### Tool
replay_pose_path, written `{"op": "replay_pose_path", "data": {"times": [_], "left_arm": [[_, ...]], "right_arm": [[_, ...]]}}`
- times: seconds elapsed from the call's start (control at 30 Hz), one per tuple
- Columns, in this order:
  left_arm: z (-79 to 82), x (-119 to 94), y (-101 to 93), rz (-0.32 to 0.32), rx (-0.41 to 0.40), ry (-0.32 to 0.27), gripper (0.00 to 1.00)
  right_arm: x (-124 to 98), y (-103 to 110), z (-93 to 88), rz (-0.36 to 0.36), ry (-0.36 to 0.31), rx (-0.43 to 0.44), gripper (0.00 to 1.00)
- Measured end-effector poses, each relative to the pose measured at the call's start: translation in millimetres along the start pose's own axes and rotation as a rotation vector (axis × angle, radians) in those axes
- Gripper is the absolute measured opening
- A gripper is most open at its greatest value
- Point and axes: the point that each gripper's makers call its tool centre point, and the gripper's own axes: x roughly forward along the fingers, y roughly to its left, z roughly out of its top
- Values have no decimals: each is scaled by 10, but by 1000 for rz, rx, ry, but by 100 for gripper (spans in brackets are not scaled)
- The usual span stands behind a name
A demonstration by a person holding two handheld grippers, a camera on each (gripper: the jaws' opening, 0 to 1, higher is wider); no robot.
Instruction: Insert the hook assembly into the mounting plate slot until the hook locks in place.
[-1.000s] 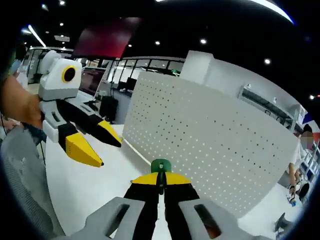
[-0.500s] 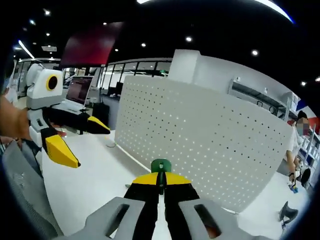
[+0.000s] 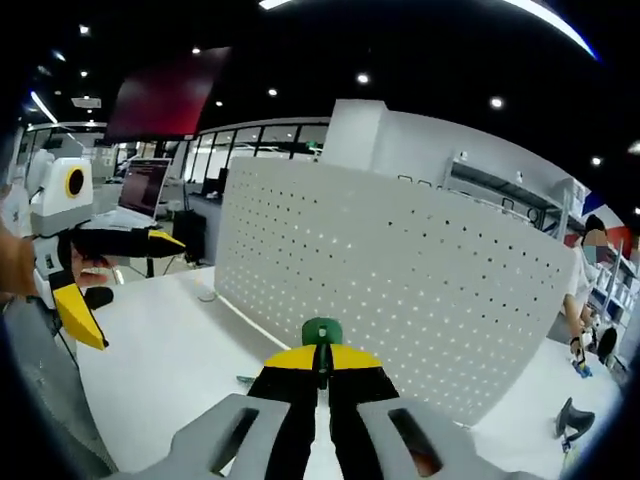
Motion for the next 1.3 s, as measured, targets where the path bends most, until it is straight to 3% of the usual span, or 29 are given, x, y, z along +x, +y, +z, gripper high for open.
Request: {"op": "replay_pose_path", "data": {"times": [0.2, 0.47, 0.83, 1.17, 1.3], "left_arm": [[-26, -41, 25, 5, 6, 17, 100], [26, -77, 30, 15, 4, -6, 100], [188, -31, 114, 14, -13, -44, 100], [354, 9, 188, -41, 27, -58, 100], [398, -1, 243, -82, 7, -57, 100]], "right_arm": [[19, -110, 49, -24, -11, 19, 1], [40, -336, 124, -69, -22, 44, 1], [116, -806, 313, -161, -38, 60, 1], [223, -1308, 539, -254, -74, 85, 1], [255, -1463, 581, -283, -82, 89, 1]]}}
